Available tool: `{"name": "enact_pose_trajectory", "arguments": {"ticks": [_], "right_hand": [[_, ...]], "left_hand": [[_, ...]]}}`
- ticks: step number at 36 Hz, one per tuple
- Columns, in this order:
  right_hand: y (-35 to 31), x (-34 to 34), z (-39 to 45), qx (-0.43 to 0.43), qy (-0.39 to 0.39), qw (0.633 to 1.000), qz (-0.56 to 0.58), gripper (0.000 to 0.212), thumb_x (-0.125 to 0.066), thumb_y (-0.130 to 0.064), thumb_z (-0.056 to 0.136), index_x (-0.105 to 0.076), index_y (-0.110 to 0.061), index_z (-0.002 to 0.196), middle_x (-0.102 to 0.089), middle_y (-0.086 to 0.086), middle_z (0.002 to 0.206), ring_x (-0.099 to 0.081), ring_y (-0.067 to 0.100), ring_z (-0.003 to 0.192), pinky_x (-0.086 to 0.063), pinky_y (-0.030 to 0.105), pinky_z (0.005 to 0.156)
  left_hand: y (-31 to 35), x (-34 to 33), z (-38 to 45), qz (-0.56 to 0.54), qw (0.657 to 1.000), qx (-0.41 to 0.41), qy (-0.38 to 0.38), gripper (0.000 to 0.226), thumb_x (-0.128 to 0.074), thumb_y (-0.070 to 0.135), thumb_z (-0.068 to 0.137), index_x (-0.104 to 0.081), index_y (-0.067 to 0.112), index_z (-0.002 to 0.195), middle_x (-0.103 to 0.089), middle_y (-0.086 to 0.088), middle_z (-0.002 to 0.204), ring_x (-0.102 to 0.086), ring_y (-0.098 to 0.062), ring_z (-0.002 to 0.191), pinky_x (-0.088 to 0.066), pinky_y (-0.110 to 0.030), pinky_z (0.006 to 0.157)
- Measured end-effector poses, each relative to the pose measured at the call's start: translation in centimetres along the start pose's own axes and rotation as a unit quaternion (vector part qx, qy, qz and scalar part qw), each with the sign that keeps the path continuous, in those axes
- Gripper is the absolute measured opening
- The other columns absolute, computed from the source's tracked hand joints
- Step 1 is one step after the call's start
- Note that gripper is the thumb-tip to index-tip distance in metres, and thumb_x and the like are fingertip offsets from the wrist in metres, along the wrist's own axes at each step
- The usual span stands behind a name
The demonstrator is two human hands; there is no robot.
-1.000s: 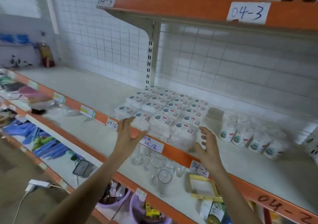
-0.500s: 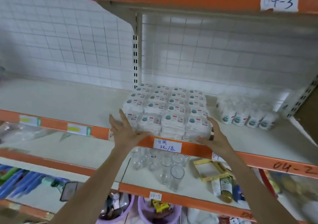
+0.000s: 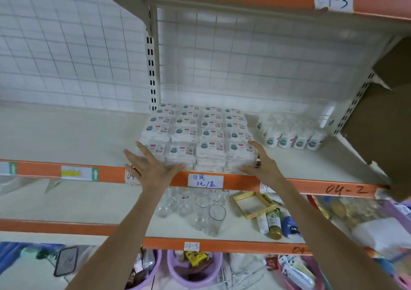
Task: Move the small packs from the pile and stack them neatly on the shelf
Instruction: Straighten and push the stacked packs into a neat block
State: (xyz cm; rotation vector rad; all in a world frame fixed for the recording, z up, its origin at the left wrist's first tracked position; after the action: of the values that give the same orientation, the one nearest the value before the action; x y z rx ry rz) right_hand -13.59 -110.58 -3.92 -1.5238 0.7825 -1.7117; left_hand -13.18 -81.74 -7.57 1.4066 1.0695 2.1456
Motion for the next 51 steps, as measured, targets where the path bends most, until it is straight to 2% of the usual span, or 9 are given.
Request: {"name": "enact_pose_trajectory", "arguments": {"ticks": [3,14,20,27,31,35,40,47,51], "right_hand": [[0.3,0.1,0.1,-0.002,-0.021,1.0,-0.01,0.086,-0.077,-0.013,0.075,-0.026,-0.035,0.141,-0.046,-0.008,0.125,-0.054,0.014,0.098,-0.041,0.011,0.074],[1.2,0.4,0.6,0.008,-0.027,0.999,-0.035,0.087,-0.074,-0.008,0.076,-0.024,-0.039,0.14,-0.06,0.004,0.116,-0.062,0.008,0.082,-0.046,0.008,0.063],[1.0,-0.1,0.1,0.051,0.017,0.999,0.001,0.085,-0.072,-0.028,0.079,-0.019,-0.033,0.145,-0.04,0.001,0.141,-0.046,0.019,0.121,-0.042,0.04,0.102],[0.5,-0.6,0.1,0.084,0.047,0.994,-0.043,0.073,-0.066,-0.03,0.084,-0.026,-0.024,0.145,-0.03,0.006,0.145,-0.021,0.02,0.137,-0.025,0.038,0.11],[0.3,-0.2,0.3,0.152,0.088,0.979,-0.104,0.06,-0.071,-0.029,0.079,-0.047,-0.024,0.134,-0.037,0.011,0.139,-0.031,0.027,0.131,-0.03,0.042,0.109],[-0.5,0.0,0.9,0.208,0.088,0.953,-0.204,0.045,-0.076,-0.024,0.076,-0.063,-0.016,0.118,-0.052,0.014,0.128,-0.043,0.03,0.125,-0.025,0.034,0.106],[-0.5,0.1,1.4,0.198,0.057,0.941,-0.269,0.052,-0.078,-0.026,0.073,-0.059,-0.02,0.122,-0.05,0.008,0.125,-0.039,0.031,0.122,-0.028,0.029,0.101],[-0.8,0.2,0.9,0.21,0.05,0.928,-0.303,0.05,-0.071,-0.023,0.08,-0.055,-0.019,0.127,-0.05,0.009,0.126,-0.038,0.03,0.12,-0.038,0.038,0.099],[-0.7,-0.2,0.5,0.224,0.07,0.922,-0.309,0.049,-0.07,-0.02,0.08,-0.055,-0.017,0.127,-0.05,0.012,0.126,-0.04,0.032,0.12,-0.042,0.039,0.096]], "left_hand": [[-0.3,0.2,0.0,-0.011,1.0,-0.004,0.009,0.143,-0.074,0.065,0.053,0.022,0.011,0.143,0.027,-0.031,0.145,0.027,-0.038,0.136,0.012,-0.051,0.11],[-0.1,0.4,0.1,0.006,1.0,0.029,0.003,0.14,-0.073,0.062,0.059,0.026,0.006,0.141,0.021,-0.03,0.147,0.024,-0.034,0.138,0.015,-0.049,0.109],[-0.7,0.8,-0.1,-0.008,0.998,0.03,0.05,0.124,-0.063,0.06,0.071,0.014,-0.007,0.141,0.007,-0.023,0.153,0.008,-0.028,0.143,0.013,-0.047,0.112],[-0.9,1.2,-0.1,-0.006,0.998,0.007,0.068,0.13,-0.042,0.084,0.063,0.004,-0.008,0.143,-0.001,-0.023,0.154,0.002,-0.03,0.143,0.011,-0.047,0.112],[1.0,1.6,0.0,-0.032,0.98,-0.175,0.094,0.104,-0.049,0.07,0.074,-0.008,0.008,0.148,-0.006,-0.013,0.156,0.0,-0.024,0.143,0.0,-0.038,0.114],[5.2,0.7,0.0,0.0,0.936,-0.342,-0.081,0.07,-0.06,0.051,0.081,-0.038,0.021,0.14,-0.034,-0.001,0.148,-0.028,-0.017,0.137,-0.029,-0.038,0.108],[7.8,-1.7,-0.5,0.121,0.902,-0.393,-0.132,0.061,-0.069,0.033,0.08,-0.048,0.013,0.133,-0.043,-0.005,0.14,-0.035,-0.022,0.131,-0.035,-0.035,0.106],[8.1,-2.6,-1.0,0.159,0.886,-0.433,-0.049,0.052,-0.087,0.02,0.057,-0.066,0.006,0.102,-0.067,-0.008,0.098,-0.064,-0.029,0.093,-0.055,-0.033,0.074],[8.1,-2.9,-1.1,0.166,0.884,-0.436,-0.038,0.054,-0.089,0.018,0.053,-0.067,0.006,0.1,-0.068,-0.009,0.094,-0.065,-0.03,0.088,-0.056,-0.034,0.071]]}}
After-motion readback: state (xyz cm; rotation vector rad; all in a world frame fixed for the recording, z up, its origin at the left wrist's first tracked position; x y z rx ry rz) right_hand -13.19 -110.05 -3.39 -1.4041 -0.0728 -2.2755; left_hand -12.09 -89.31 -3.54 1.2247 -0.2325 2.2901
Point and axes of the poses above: each hand's wrist, its own z-axis towards the middle knuckle, its own x-axis out of the back of the hand, y = z × x, the point moved 1 cm from there along z, towards the middle knuckle
